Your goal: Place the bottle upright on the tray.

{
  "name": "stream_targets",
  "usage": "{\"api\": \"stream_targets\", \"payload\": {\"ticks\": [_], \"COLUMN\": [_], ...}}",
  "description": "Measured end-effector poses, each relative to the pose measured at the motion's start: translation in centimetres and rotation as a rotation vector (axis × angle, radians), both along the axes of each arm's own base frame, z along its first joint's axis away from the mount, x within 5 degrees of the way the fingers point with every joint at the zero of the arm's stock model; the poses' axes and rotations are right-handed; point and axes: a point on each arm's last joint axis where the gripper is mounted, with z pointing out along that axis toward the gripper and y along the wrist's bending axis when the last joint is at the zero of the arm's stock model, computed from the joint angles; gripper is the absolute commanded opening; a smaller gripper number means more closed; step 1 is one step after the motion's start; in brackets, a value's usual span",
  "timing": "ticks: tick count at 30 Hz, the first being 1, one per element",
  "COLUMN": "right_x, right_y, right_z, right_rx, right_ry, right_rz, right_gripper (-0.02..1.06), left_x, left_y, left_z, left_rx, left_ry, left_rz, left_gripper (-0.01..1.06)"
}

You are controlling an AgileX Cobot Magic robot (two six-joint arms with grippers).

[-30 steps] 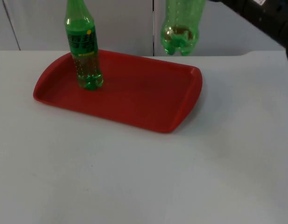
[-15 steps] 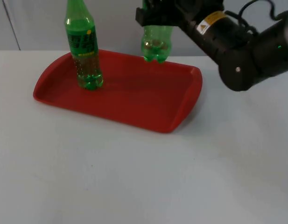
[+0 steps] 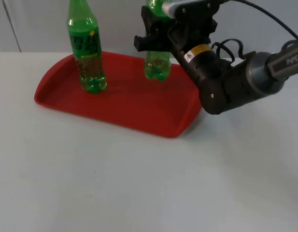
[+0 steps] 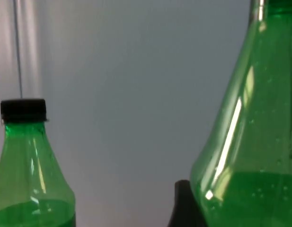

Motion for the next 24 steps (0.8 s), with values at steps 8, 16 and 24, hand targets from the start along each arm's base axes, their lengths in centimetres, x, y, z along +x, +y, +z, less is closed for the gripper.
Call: {"api": "stream_targets", "payload": {"ticks": [8, 16, 24], "right_x": [0.1, 0.1, 0.3], "right_y": [0.1, 0.1, 0.0], "right_z": [-1.8, -2.2, -2.6], "right_rx": [-0.047, -0.068, -0.051], "right_ry": [0.004, 0.011, 0.008], "right_rz": [-0.011, -0.014, -0.029], "right_gripper": [0.00, 0.00, 0.00], "left_x": [0.0, 0.0, 0.0], "left_y": [0.0, 0.0, 0.0], "left_z": [0.0, 0.0, 0.0], "left_rx": [0.000, 0.000, 0.000], "left_ry": [0.000, 0.000, 0.000], "left_rz": [0.000, 0.000, 0.000], "left_gripper": [1.05, 1.05, 1.05]}}
